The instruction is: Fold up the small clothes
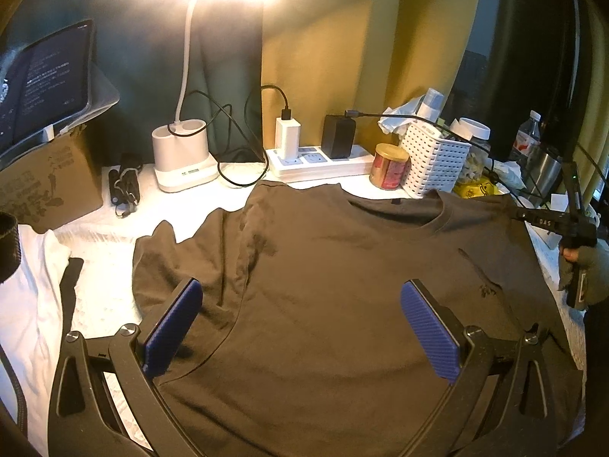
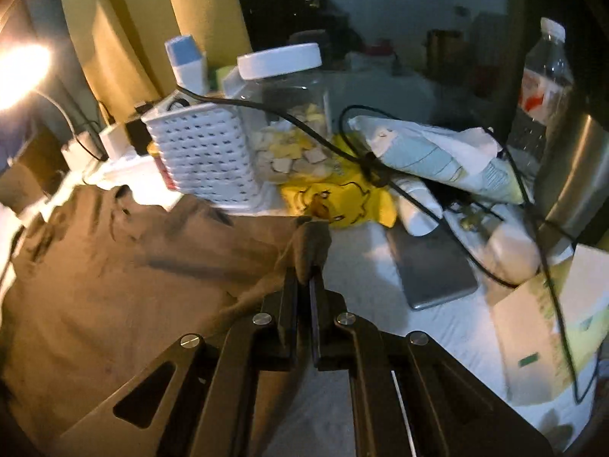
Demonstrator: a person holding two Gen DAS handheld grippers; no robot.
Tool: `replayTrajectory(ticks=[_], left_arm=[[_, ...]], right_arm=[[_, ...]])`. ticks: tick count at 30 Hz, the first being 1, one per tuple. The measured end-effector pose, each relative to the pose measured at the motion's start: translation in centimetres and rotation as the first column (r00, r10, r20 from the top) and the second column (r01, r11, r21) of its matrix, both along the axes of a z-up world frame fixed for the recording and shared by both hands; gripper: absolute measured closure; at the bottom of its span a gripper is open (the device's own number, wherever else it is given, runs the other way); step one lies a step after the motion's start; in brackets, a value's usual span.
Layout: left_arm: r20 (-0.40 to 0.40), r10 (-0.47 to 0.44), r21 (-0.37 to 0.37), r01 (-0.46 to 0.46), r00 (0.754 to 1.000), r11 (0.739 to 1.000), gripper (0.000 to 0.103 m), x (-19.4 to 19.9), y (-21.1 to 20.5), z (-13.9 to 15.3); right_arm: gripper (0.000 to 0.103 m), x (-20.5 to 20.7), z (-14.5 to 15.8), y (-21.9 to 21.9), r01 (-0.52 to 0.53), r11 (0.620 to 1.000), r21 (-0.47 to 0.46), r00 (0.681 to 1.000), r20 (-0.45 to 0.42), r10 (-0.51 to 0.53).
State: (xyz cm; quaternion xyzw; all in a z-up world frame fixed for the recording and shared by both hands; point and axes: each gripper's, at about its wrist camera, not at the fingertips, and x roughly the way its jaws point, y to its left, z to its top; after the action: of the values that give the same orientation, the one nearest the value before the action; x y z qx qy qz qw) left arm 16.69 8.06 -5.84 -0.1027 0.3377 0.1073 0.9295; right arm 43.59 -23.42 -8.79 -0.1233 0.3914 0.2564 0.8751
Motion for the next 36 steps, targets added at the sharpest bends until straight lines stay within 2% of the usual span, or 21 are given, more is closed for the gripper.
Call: replayTrajectory(ticks=[3, 7, 8, 9, 11, 18, 24, 32, 36], left_arm=[[0.001, 0.004, 0.002, -0.004, 1.0, 1.0, 0.001, -0.2, 0.0, 0.1], [-0.002, 0.0, 0.006, 0.0, 1.0, 1.0, 0.001, -0.4, -0.1, 0.1], [-0.001, -0.001, 0.005, 0.001, 1.0, 1.0, 0.001, -0.5, -0.1, 0.1], [-0.002, -0.001, 0.003, 0.001, 1.0, 1.0, 0.001, -0.5, -0.1, 0.1], [-0.002, -0.004, -0.003, 0.004, 1.0, 1.0, 0.001, -0.5, -0.2, 0.1], [0.016, -0.029, -0.022, 0.029, 0.999, 0.999, 0.001, -1.1, -0.7, 0.4], [0.032, -0.035, -0.044, 0.036, 0.999, 0.998, 0.001, -2.3, -0.4, 0.4], [0.035, -0.03, -0.072, 0.033, 0.999, 0.997, 0.001, -4.1, 0.7, -0.3], [0.029, -0.02, -0.077, 0.022, 0.999, 0.997, 0.001, -5.0, 1.6, -0.7]], right_arm=[[0.097, -0.1, -1.4, 0.9, 0.001, 0.999, -0.053, 1.0, 0.002, -0.001], [0.096, -0.7, -2.0, 0.8, 0.014, 0.998, -0.069, 1.0, 0.013, -0.013], [0.089, -1.0, -1.9, 0.7, 0.015, 0.997, -0.072, 1.0, 0.012, -0.014], [0.074, -1.3, -1.8, 0.6, 0.018, 0.997, -0.072, 1.0, 0.013, -0.017], [0.054, -2.3, -1.5, 0.3, 0.026, 0.997, -0.073, 1.0, 0.018, -0.024], [0.054, -7.0, -1.1, -0.6, 0.053, 0.993, -0.106, 0.999, 0.01, -0.052], [0.05, -12.5, -0.7, 0.1, 0.014, 0.988, -0.154, 1.0, 0.02, -0.011], [0.049, -17.4, -2.9, 1.6, -0.031, 0.967, -0.251, 1.0, -0.008, 0.03], [0.048, -18.8, -3.1, 1.6, -0.037, 0.954, -0.298, 0.999, -0.003, 0.038]])
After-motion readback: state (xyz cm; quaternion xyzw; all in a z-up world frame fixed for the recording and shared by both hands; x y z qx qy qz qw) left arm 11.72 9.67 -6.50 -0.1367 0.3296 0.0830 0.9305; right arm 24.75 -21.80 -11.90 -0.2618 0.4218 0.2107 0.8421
